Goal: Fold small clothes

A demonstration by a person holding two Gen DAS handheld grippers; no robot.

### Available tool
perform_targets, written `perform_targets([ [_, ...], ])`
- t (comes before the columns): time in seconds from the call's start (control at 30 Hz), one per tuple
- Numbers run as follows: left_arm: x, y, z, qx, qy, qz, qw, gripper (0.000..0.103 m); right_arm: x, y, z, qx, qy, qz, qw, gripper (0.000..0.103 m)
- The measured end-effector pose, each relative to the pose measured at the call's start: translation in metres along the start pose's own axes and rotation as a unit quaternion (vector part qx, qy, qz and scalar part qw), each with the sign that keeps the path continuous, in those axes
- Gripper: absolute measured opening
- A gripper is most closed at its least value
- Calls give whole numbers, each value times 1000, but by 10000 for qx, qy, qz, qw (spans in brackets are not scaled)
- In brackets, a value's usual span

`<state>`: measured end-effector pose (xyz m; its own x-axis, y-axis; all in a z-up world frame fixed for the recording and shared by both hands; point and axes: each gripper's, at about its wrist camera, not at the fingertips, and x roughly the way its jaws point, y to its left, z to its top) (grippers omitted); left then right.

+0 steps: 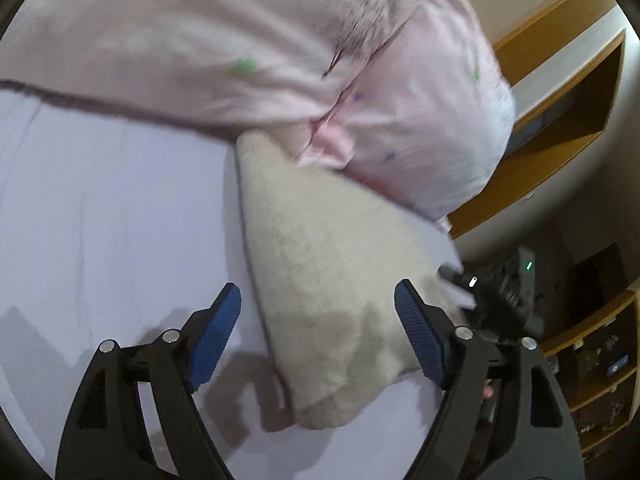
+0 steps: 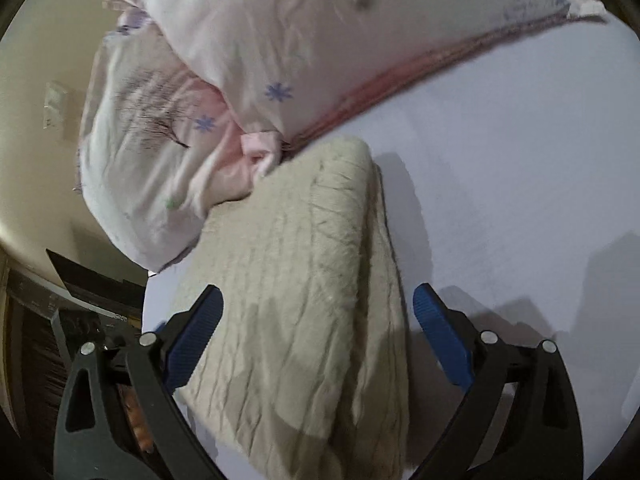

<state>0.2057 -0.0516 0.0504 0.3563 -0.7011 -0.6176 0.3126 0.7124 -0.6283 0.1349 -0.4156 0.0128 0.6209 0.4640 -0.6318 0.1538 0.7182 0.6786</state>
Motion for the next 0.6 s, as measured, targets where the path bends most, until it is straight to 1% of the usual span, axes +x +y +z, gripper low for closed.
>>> perform_targets([
  [0.1,17,-2,-6,67,234,111,9996,88,8,-4,-5,-17,172,167,9997,95],
  [0.13,22,-4,-7,67,267,94,9996,90,7,-3,-7,-77,138,167,9997,92],
  [0.2,38,-7,-7,-4,364,15,9993,91,8,-5,-9,-90,191,254,9995,77],
  [0.23,44,-6,-8,-78,415,-72,9991,91,10,-7,-10,-72,225,319,9992,58],
  [0.27,51,-6,-7,-179,447,-260,9985,91,12,-9,-11,-50,235,407,9989,47],
  [0.3,52,-8,-7,-145,386,-195,9990,87,12,-9,-12,-50,186,527,9984,42],
  [0.33,52,-9,-7,-62,399,-155,9991,81,10,-6,-14,-81,144,606,9980,34],
  [0.37,50,-11,-6,77,445,-111,9989,67,6,1,-16,-203,70,600,9980,32],
  [0.4,44,-10,-6,123,436,-190,9988,55,1,11,-17,-383,-4,627,9973,31],
  [0.43,32,-5,-4,150,433,-366,9983,51,-1,21,-19,-529,-31,720,9960,30],
  [0.47,23,-4,-6,242,421,-449,9978,47,-4,30,-20,-664,-26,857,9941,29],
  [0.5,11,-4,-7,399,359,-499,9973,47,-6,41,-23,-824,5,1019,9914,29],
  [0.53,-12,-3,-11,676,209,-521,9961,46,-6,56,-28,-1084,58,1151,9874,29],
  [0.57,-24,-3,-14,834,114,-521,9951,47,-3,67,-32,-1276,117,1172,9848,29],
  [0.6,-42,0,-19,1027,-25,-433,9938,47,2,76,-36,-1461,208,1136,9825,29],
])
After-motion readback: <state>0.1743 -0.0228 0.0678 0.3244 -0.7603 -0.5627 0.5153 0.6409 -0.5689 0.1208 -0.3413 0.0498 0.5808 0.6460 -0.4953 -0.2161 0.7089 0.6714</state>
